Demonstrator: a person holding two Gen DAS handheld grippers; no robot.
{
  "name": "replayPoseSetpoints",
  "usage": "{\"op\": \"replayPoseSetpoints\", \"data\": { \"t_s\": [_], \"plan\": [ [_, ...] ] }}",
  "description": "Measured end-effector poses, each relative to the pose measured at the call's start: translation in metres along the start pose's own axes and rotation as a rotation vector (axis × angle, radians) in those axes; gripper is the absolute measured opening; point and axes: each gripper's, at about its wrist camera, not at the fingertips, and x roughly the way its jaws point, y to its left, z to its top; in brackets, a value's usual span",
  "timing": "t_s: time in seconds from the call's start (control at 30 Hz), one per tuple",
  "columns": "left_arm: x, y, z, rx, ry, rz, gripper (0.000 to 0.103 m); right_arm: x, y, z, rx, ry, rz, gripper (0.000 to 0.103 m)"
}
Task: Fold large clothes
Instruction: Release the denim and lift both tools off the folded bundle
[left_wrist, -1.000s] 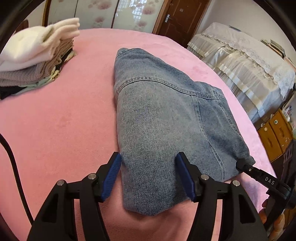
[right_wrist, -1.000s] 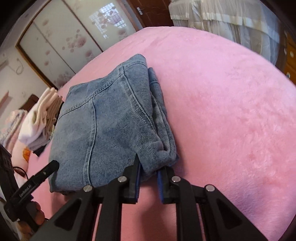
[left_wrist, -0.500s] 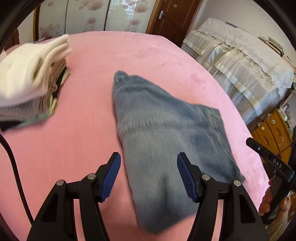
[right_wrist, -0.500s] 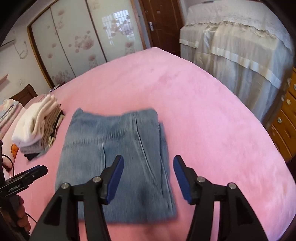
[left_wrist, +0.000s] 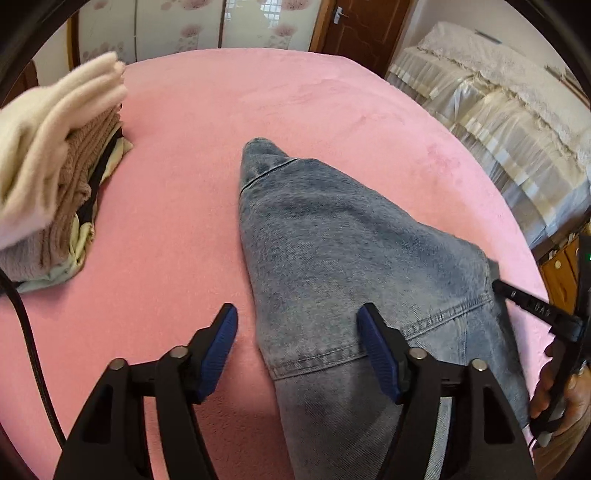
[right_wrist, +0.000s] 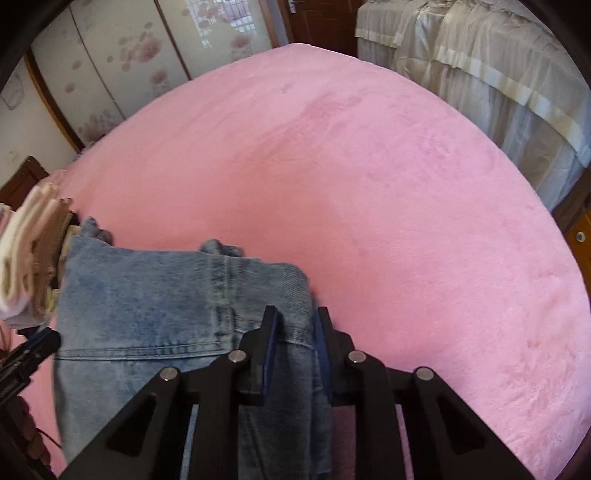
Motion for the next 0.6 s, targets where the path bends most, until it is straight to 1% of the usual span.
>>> {"op": "replayPoseSetpoints", "data": {
  "t_s": [0.1,0.2,0.3,0.37,0.43,0.6],
  "plan": [
    [0.001,0.007,-0.001,-0.022,-0.002,-0.015,0.07,-0.002,0.0,-0.001,0.001,-0.001,0.0,0.019],
    [-0.005,0.005,0.0,-0.016,0.001,0.0,0.07,-0.02,0.005,-0.001,-0.005,-0.024,0.004,0.02],
    [-0.024,-0.003,-0.004,0.033,-0.036,0.006,0.07,-0.043,0.01,-0.005,-0.018,-0.064,0.021,0.02],
    [-0.038,-0.008,-0.008,0.054,-0.065,-0.006,0.07,-0.062,0.013,-0.012,-0.027,-0.088,0.047,0.02],
    [-0.052,-0.012,-0.012,0.06,-0.077,-0.016,0.07,-0.079,0.017,-0.02,-0.034,-0.103,0.066,0.021],
    [-0.088,-0.021,-0.018,0.065,-0.102,-0.043,0.07,-0.124,0.028,-0.037,-0.048,-0.153,0.105,0.033]
  ]
}}
